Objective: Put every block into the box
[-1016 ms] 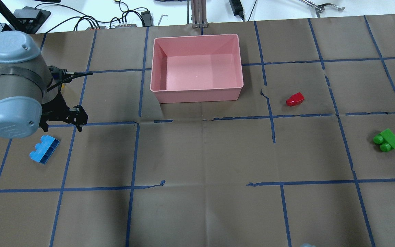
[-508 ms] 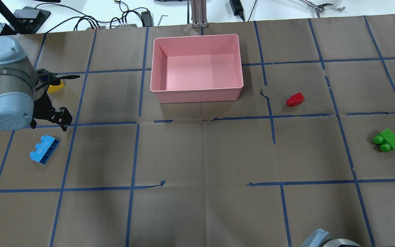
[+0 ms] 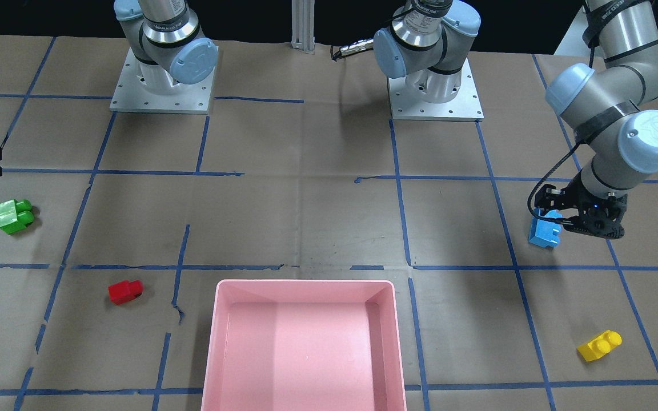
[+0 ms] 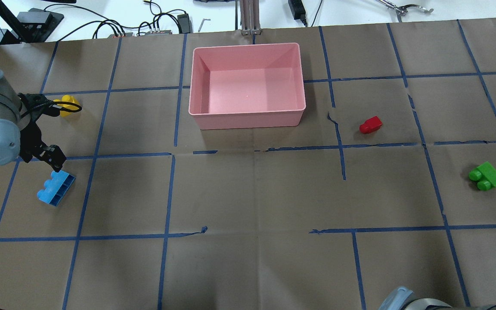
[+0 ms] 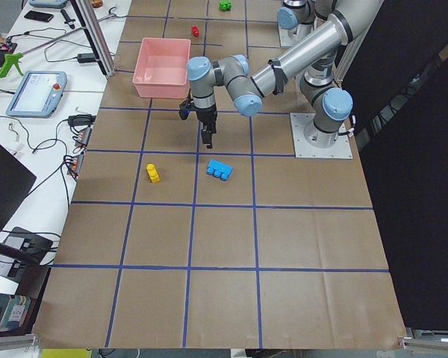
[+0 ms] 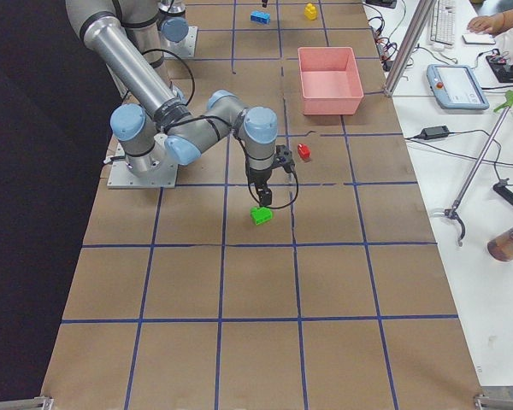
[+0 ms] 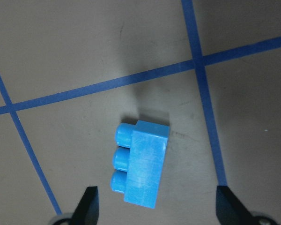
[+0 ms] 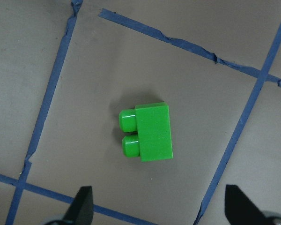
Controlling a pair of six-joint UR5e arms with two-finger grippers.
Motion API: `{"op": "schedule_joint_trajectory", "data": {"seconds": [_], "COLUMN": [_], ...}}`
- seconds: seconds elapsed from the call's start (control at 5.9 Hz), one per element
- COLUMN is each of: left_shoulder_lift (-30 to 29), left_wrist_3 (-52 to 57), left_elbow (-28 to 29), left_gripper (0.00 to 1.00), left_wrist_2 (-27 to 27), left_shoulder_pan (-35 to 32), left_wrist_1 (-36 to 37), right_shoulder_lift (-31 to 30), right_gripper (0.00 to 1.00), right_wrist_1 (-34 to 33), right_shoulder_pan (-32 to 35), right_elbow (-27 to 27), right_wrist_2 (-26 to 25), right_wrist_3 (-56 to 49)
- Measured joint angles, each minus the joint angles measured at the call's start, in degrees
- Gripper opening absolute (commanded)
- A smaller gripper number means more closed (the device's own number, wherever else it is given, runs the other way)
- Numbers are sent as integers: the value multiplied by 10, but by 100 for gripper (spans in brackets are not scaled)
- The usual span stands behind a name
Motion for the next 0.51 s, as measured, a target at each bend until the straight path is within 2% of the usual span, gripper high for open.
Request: {"op": "schedule_joint_trajectory", "data": {"seconds": [0.34,0.51], "left_shoulder_lift": [-33,-43], "left_wrist_3": [143,184], "left_elbow": [-4,-12], "left_gripper": [88,88], "left_wrist_2": [-73,-104], "left_shoulder_pan": [57,73], "left_wrist_1": [35,44], "right_shoulder_lift": [57,73], "right_gripper": [100,100], "right_wrist_1": [-66,-78], "right_shoulder_pan": [0,0], "right_elbow": [11,13], "right_wrist_2": [3,3], "right_wrist_3": [-14,-18]}}
